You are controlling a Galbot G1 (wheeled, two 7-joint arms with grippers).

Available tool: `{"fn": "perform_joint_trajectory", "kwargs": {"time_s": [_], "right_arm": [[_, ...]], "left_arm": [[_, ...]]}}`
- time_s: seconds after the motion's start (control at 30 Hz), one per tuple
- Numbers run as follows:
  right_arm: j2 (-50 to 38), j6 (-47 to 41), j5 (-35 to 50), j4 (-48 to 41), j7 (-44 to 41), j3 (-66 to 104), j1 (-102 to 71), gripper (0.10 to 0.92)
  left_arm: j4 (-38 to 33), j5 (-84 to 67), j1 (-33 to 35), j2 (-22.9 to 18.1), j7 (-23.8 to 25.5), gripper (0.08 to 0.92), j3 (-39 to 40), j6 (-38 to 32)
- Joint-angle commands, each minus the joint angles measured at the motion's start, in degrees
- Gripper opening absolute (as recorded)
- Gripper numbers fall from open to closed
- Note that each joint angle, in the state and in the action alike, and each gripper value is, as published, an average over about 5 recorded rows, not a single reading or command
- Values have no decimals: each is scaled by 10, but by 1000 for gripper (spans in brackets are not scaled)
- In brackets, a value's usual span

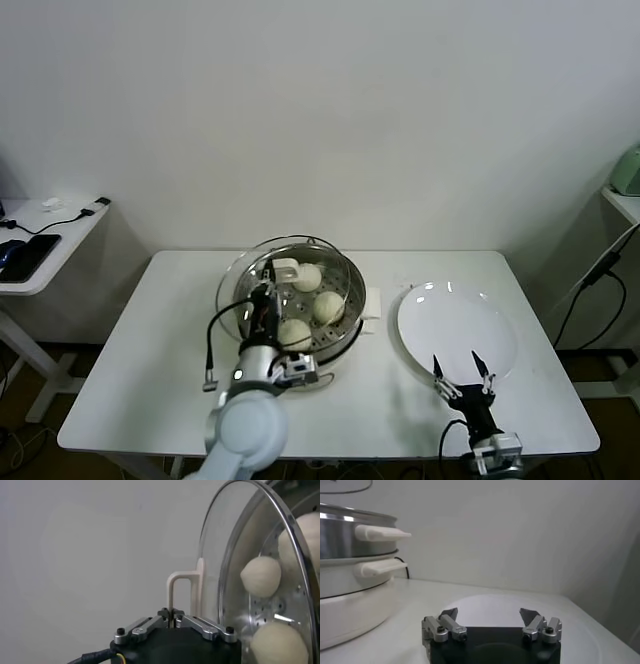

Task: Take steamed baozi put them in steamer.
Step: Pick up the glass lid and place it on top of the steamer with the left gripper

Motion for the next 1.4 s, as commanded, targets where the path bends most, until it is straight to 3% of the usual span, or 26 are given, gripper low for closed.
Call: {"fn": "perform_joint_trajectory", "kwargs": {"time_s": [0.03,1.07,1.4], "right_arm": [[-2,7,6,-4,1,10,-4,823],[3,40,-10,-24,0,16,-6,823],[6,35,-15,-20,0,8,-4,823]], "left_arm": [[58,40,-28,-35,8,130,50,19],[130,78,-36,-40,-25,130,37,6],[102,65,-20,-24,-13,130,38,3]]}}
